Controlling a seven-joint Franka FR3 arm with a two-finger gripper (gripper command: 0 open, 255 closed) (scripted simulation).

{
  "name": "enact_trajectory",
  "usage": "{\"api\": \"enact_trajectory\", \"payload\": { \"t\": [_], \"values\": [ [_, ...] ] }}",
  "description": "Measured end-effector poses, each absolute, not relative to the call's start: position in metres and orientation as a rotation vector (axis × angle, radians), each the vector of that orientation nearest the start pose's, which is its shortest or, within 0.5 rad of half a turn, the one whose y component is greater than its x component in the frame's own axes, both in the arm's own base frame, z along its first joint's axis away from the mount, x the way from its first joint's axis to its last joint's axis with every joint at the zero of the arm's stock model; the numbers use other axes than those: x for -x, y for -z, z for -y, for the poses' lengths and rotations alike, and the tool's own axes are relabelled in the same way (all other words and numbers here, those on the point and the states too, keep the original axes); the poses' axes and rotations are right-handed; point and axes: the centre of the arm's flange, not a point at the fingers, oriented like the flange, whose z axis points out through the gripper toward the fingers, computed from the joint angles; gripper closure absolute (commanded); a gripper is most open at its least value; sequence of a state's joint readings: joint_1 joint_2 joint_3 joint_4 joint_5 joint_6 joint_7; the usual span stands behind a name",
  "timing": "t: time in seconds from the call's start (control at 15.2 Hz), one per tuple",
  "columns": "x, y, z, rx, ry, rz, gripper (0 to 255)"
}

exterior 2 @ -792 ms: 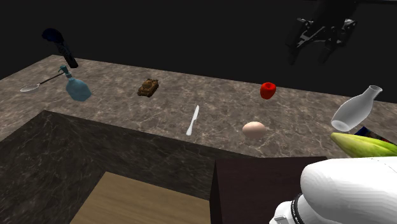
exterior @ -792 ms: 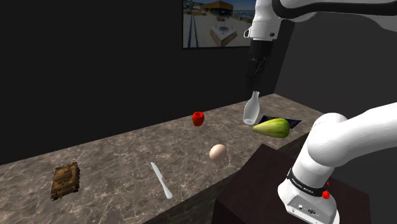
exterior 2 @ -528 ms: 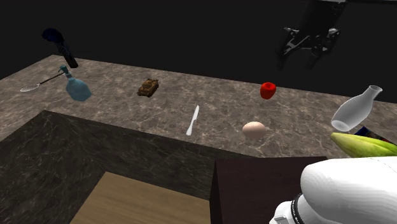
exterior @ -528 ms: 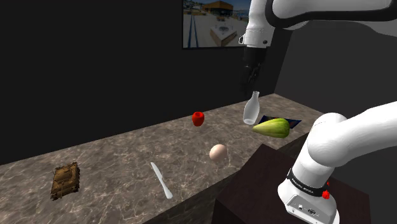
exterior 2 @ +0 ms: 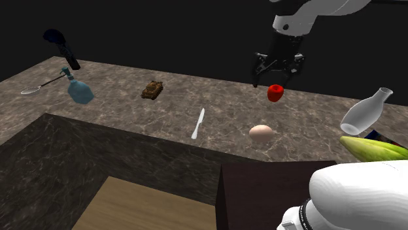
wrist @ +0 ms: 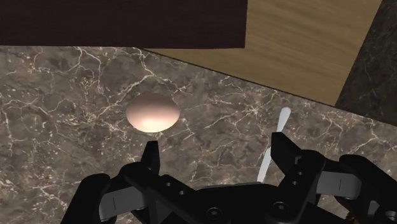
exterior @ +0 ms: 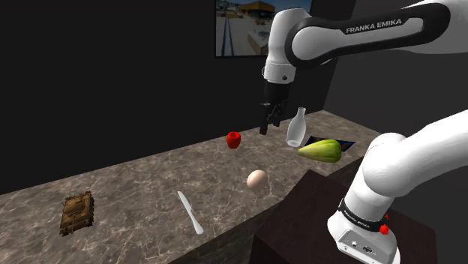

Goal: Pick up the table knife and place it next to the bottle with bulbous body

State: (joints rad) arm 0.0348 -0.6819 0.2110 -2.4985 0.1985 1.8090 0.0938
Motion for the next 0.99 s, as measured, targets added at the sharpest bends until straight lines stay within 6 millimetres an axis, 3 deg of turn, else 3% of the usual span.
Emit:
{"api": "enact_trajectory", "payload": {
  "t": [0.99],
  "values": [
    [-0.406,-0.355,-0.212,3.071,-0.018,-0.128,0]
  ]
}}
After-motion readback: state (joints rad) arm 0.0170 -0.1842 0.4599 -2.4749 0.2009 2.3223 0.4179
